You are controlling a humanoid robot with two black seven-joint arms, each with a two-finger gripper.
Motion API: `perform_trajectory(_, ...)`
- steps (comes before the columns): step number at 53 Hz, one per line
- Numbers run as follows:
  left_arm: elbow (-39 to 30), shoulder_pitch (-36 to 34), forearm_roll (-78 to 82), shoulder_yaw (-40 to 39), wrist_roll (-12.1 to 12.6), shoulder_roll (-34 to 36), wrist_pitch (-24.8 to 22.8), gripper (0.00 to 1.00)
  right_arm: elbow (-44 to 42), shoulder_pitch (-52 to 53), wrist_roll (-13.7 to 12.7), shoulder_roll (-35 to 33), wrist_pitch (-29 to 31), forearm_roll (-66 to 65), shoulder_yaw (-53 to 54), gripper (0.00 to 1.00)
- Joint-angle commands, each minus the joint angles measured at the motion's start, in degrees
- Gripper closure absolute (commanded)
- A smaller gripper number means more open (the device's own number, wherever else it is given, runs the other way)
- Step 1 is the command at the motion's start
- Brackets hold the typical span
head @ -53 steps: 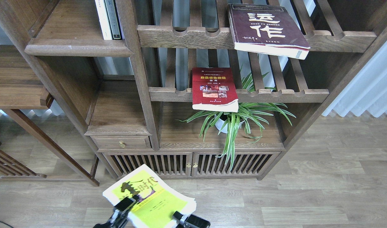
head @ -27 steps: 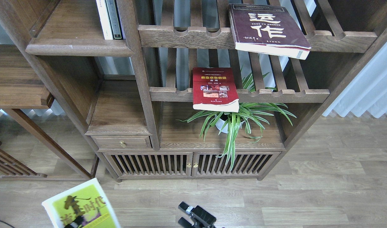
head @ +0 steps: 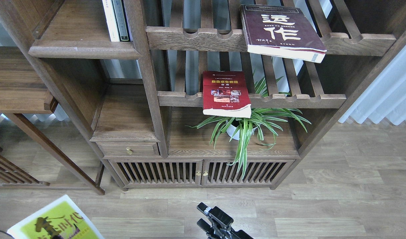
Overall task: Organize books on shelf
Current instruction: 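Carry the yellow-green book with the left gripper up and away outward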
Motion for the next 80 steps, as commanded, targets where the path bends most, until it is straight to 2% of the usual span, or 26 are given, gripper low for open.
perform_trajectory(1,0.0,-6.0,-0.6,-6.1,0.1,0.5,0.0,0.95,-0.6,0.1,0.0,0.0,0.0,-0.1,0.4,0.18)
perform_trajectory(6,0.1,-11.9,-2.5,-11.9,0.5,1.1,0.0,0.96,-0.7,0.0,0.0,0.0,0.0,-0.1,0.4,0.18)
perform_trajectory(18,0.0,-18.8,-4.2,-12.2,0.6,5.0,0.0,0.96,-0.7,0.8,0.0,0.0,0.0,-0.1,0.4,0.18)
perform_trajectory(33,0.0,-20.3,-5.1,-10.5,0.4,5.7,0.0,0.96,-1.3,0.6,0.0,0.0,0.0,-0.1,0.4,0.17)
perform_trajectory(34,0.0,-22.5,-5.1,-10.1,0.5,6.9,0.0,0.96,-1.3,0.3,0.0,0.0,0.0,-0.1,0.4,0.17)
perform_trajectory(46,0.0,-27.6,-8.6,-10.1,0.4,12.4,0.0,0.96,-1.6,-0.6,0.0,0.0,0.0,-0.2,0.4,0.17)
perform_trajectory(54,0.1,-30.7,-13.1,-10.1,0.4,19.0,0.0,0.96,-1.8,-0.5,0.0,0.0,0.0,-0.1,0.5,0.17)
perform_trajectory(71,0.0,-33.2,-13.5,-9.7,0.5,22.3,0.0,0.96,-3.4,-1.5,0.0,0.0,0.0,-0.2,0.4,0.16)
perform_trajectory(80,0.1,-37.8,-13.3,-9.7,1.2,23.7,0.0,0.96,-3.4,-1.5,0.0,0.0,0.0,-0.2,0.4,0.16)
